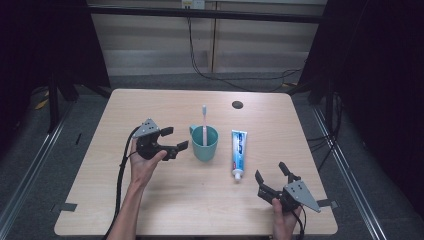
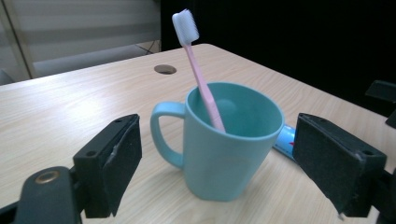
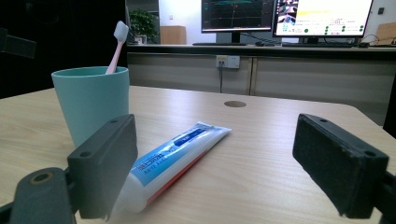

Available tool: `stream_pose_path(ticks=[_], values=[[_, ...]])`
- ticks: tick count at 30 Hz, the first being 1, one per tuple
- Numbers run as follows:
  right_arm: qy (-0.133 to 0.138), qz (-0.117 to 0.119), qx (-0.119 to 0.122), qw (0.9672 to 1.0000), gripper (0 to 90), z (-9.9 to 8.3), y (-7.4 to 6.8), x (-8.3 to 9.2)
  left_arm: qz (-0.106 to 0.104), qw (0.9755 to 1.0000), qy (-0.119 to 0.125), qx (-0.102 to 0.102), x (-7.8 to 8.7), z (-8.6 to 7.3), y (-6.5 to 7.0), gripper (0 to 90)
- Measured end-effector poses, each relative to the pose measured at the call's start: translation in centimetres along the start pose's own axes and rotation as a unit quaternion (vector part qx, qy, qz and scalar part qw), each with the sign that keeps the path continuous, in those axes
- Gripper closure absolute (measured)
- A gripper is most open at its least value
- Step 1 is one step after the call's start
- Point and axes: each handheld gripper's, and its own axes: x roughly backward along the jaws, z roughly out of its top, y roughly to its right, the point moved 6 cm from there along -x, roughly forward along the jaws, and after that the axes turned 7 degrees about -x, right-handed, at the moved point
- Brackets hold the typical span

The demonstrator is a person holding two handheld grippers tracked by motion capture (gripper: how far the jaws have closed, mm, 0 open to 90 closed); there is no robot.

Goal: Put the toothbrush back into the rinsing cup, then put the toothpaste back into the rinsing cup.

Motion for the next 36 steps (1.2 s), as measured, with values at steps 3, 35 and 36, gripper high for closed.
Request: stream_pose_path(ticks=[3,35,36], values=[[0.002,-0.001,0.000,1.0000,13.2,0.0,0.0,0.0,0.006,0.9999,0.009,0.003,0.6,-0.3,0.2,15.8],[-0.001,-0.004,0.001,1.0000,13.2,0.0,0.0,0.0,0.091,0.9958,0.008,-0.002,5.7,-8.3,0.7,15.6],[-0.001,-0.004,0.001,1.0000,13.2,0.0,0.0,0.0,0.090,0.9959,0.005,-0.004,5.7,-8.4,0.9,15.6]])
